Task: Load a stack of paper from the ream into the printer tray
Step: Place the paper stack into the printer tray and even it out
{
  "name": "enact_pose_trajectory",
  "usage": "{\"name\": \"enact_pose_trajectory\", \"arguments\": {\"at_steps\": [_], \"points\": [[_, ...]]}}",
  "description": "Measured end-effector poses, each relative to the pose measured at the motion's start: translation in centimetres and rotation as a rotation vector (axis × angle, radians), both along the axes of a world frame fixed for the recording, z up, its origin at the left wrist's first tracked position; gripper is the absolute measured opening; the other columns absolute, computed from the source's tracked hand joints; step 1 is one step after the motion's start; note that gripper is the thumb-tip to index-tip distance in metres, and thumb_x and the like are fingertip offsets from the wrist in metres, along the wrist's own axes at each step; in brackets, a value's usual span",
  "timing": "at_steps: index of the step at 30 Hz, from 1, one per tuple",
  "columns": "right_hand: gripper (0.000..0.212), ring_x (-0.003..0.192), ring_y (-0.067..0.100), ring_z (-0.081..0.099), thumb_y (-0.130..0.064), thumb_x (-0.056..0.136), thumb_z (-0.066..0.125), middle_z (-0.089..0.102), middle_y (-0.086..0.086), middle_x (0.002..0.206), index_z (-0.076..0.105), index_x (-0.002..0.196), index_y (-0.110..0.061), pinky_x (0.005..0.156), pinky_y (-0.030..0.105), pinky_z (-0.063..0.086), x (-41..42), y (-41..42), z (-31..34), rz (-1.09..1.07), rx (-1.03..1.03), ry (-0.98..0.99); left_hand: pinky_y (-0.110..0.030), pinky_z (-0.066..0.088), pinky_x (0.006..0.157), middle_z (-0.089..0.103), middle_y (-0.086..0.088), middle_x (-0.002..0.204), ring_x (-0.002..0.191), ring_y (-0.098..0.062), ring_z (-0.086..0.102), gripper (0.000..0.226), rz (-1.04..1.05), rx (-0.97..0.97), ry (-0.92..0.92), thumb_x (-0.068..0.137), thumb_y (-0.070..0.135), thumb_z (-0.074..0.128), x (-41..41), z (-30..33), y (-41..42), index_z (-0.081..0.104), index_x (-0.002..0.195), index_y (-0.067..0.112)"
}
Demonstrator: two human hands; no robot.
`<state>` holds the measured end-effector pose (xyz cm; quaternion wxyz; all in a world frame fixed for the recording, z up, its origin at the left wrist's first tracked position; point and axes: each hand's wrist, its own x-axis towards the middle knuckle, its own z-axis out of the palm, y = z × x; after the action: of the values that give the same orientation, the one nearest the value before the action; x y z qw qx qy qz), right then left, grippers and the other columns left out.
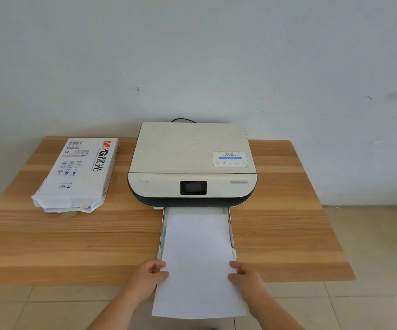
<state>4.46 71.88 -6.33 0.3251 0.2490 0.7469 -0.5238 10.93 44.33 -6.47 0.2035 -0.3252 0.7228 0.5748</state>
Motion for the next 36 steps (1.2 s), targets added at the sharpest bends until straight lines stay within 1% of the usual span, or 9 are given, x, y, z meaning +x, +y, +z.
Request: {"name": "enact_pose_trajectory", "arguments": {"at_steps": [7,11,14,16,20,22,26,31,36], "points": [[0.038,0.089,0.021,0.065,-0.005,0.090,0.056,0.057,0.005,0.123,0.062,0.124,-0.021,0.076,0.033,0.054,-1.7,-0.7,0.1,-0.063,-0.029,-0.022,-0.036,0.050,0.092,0.060,-0.003,0.108,0.098,-0.019,0.062,0.023,0.011,-0.039,-0.001,0.085,0.009,0.065,-1.6,0.0,-0.4,0.065,0.103,0.024],[0.038,0.090,0.024,0.066,-0.004,0.090,0.055,0.059,0.007,0.123,0.061,0.125,-0.019,0.084,0.040,0.056,-2.8,-1.1,-0.3,-0.091,-0.058,-0.028,-0.029,0.048,0.085,0.060,-0.003,0.110,0.098,-0.016,0.060,0.025,0.015,-0.063,0.010,0.086,0.009,0.063,-2.6,-0.1,-0.6,0.064,0.106,0.024],[0.036,0.091,0.027,0.066,-0.008,0.092,0.053,0.065,0.005,0.111,0.061,0.125,-0.020,0.090,0.043,0.055,-3.8,-1.6,-0.2,-0.105,-0.067,-0.038,-0.024,0.045,0.076,0.059,-0.002,0.112,0.101,-0.015,0.058,0.026,0.017,-0.092,0.016,0.087,0.009,0.062,-3.7,-0.2,-0.5,0.063,0.109,0.024],[0.034,0.085,0.025,0.063,-0.010,0.094,0.051,0.067,0.002,0.100,0.061,0.125,-0.021,0.086,0.040,0.054,-4.6,-2.1,0.1,-0.111,-0.073,-0.039,-0.023,0.045,0.072,0.057,-0.002,0.114,0.102,-0.016,0.057,0.028,0.000,-0.128,0.012,0.088,0.009,0.060,-4.6,-0.2,-0.5,0.061,0.112,0.023],[0.036,0.080,0.024,0.057,-0.011,0.094,0.051,0.067,0.004,0.096,0.061,0.127,-0.022,0.080,0.039,0.054,-6.4,-2.7,0.3,-0.090,-0.046,-0.016,-0.021,0.044,0.067,0.057,-0.003,0.114,0.100,-0.016,0.055,0.030,-0.019,-0.202,0.004,0.086,0.005,0.059,-6.2,-0.5,-0.4,0.060,0.109,0.024],[0.036,0.081,0.023,0.059,-0.014,0.094,0.051,0.066,0.003,0.101,0.060,0.129,-0.023,0.080,0.040,0.054,-7.4,-3.0,0.5,-0.056,-0.023,-0.009,-0.020,0.041,0.070,0.057,-0.003,0.114,0.100,-0.015,0.054,0.032,-0.066,-0.260,0.012,0.086,0.005,0.061,-6.9,-0.7,-0.3,0.061,0.114,0.020],[0.035,0.092,0.021,0.062,-0.016,0.097,0.051,0.059,-0.003,0.104,0.057,0.131,-0.021,0.086,0.036,0.050,-8.8,-3.4,0.9,0.000,0.011,0.034,-0.012,0.038,0.061,0.057,-0.002,0.109,0.092,-0.012,0.054,0.034,-0.132,-0.356,0.050,0.087,0.005,0.062,-8.1,-0.7,0.0,0.059,0.119,0.016],[0.041,0.081,0.011,0.054,-0.018,0.097,0.050,0.054,0.004,0.133,0.050,0.138,-0.020,0.060,0.018,0.041,-10.0,-4.1,0.8,0.120,0.087,0.088,-0.017,0.039,0.068,0.056,-0.003,0.110,0.092,-0.012,0.053,0.032,-0.145,-0.454,0.098,0.086,0.004,0.063,-9.5,-0.5,-0.1,0.060,0.117,0.014],[0.045,0.074,0.007,0.047,-0.022,0.098,0.050,0.048,0.006,0.142,0.044,0.142,-0.022,0.065,0.019,0.041,-11.0,-4.6,0.8,0.226,0.142,0.110,-0.015,0.040,0.070,0.053,-0.003,0.118,0.091,-0.011,0.053,0.029,-0.190,-0.531,0.141,0.086,0.007,0.065,-10.1,-0.7,-0.4,0.061,0.113,0.017]]}}
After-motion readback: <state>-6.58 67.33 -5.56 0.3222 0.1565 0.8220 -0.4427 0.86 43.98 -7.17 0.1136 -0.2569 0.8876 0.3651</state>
